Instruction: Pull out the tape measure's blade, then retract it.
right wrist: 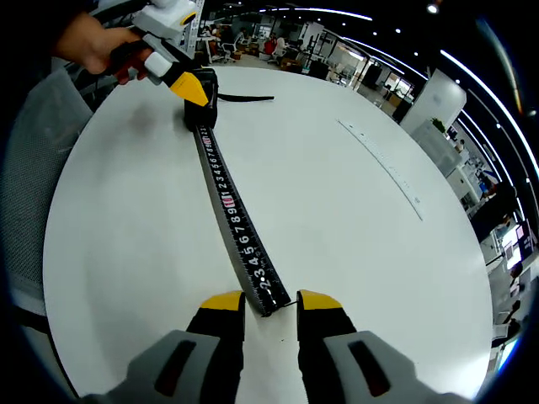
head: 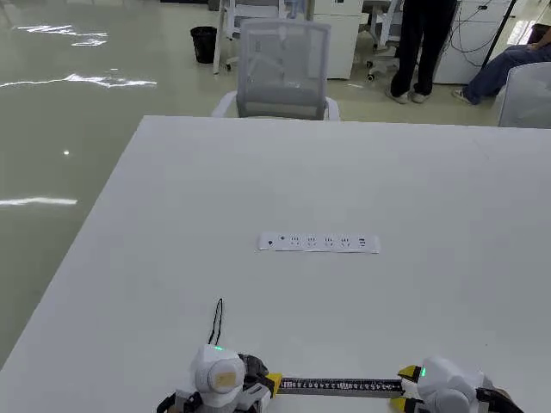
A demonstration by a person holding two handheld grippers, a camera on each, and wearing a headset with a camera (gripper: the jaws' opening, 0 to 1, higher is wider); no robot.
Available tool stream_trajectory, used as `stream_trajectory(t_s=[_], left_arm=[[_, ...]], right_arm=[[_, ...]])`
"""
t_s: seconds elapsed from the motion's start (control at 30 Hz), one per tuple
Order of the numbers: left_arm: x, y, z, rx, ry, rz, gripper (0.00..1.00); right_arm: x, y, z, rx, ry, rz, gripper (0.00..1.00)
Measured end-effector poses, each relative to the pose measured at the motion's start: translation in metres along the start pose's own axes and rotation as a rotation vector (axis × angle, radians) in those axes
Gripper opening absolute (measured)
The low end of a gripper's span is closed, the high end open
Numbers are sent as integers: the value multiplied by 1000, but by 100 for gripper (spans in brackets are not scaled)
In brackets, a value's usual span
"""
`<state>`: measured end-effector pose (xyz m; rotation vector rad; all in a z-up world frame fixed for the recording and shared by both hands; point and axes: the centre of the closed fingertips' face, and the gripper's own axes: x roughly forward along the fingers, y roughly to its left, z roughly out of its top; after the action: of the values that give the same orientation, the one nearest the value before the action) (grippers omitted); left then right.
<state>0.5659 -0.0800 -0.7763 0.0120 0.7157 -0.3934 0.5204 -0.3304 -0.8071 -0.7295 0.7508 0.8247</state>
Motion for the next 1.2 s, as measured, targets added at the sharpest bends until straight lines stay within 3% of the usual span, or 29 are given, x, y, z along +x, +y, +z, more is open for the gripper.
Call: stream_trajectory(t_s=[0.07, 0.37, 0.77, 0.97, 1.2], left_arm=[[1, -1, -1, -24, 4, -5, 71], [3, 7, -10, -19, 40, 31, 64], [6, 9, -10, -48, 39, 57, 64], [5, 9, -10, -37, 44, 58, 63], [6, 9, -12, -24, 85, 76, 61]], right_arm=[[-1, -3, 1, 7, 2, -12, 20], [0, -5, -1, -12, 14, -10, 17], [1, -6, -2, 27, 19, -1, 16], [2, -6, -4, 7, 30, 9, 14], [1, -6, -5, -8, 42, 16, 13]])
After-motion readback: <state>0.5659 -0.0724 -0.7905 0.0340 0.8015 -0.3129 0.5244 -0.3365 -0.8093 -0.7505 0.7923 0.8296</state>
